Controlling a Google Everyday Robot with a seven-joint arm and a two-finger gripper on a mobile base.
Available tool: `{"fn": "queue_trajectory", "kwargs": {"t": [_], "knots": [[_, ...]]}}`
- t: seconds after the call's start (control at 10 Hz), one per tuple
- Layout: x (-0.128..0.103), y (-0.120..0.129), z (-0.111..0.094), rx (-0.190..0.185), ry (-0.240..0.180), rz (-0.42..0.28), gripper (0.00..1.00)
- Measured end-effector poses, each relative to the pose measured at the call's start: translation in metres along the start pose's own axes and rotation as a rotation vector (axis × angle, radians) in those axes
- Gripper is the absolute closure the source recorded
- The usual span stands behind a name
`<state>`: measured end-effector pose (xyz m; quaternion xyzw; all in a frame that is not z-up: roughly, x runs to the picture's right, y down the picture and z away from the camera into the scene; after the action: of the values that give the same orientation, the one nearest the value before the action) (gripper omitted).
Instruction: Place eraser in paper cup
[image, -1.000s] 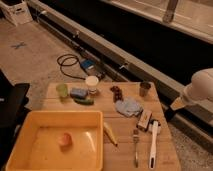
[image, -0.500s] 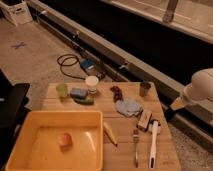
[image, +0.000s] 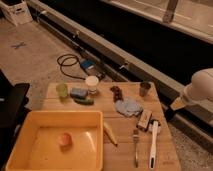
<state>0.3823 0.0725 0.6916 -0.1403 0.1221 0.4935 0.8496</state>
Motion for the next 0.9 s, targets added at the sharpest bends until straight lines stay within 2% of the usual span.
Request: {"fn": "queue_trajectory", "kwargs": {"t": [0.6,0.7,0.9], "knots": [[-0.001,-0.001,-0.001,0.000,-0.003,-0.005,0.37],[-0.006,0.000,-0.004,-0.010,-0.016,-0.020,0.37],[-0.018,0.018,-0.005,-0.049,-0.035,-0.050,0.37]]}}
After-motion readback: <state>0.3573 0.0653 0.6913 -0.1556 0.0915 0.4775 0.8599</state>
